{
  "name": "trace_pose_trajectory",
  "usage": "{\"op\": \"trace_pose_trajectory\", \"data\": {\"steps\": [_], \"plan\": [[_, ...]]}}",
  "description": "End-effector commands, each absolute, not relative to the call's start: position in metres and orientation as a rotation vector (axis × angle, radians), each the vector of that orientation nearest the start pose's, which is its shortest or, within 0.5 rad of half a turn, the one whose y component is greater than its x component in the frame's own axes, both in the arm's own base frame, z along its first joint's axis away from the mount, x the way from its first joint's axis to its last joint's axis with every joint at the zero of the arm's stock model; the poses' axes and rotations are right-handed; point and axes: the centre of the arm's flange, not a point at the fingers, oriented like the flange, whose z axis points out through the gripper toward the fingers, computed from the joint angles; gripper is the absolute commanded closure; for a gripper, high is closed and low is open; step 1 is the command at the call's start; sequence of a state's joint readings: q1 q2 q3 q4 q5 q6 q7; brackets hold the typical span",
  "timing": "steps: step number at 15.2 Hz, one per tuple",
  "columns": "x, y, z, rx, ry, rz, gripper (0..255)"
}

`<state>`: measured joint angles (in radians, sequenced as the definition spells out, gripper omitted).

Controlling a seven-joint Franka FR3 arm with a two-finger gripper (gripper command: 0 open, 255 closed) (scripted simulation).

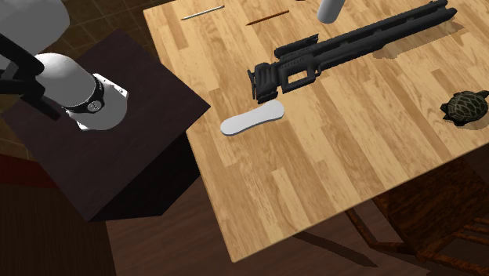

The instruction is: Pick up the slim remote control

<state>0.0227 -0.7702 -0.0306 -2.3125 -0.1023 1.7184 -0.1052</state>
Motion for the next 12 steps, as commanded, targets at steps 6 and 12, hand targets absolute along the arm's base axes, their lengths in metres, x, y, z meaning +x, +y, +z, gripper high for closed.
{"op": "trace_pose_trajectory", "data": {"steps": [6,12], "plan": [[0.355,0.017,0.573,-3.188,-0.368,-0.244,0],[0.383,0.060,0.514,-3.141,-0.593,-0.205,0]]}}
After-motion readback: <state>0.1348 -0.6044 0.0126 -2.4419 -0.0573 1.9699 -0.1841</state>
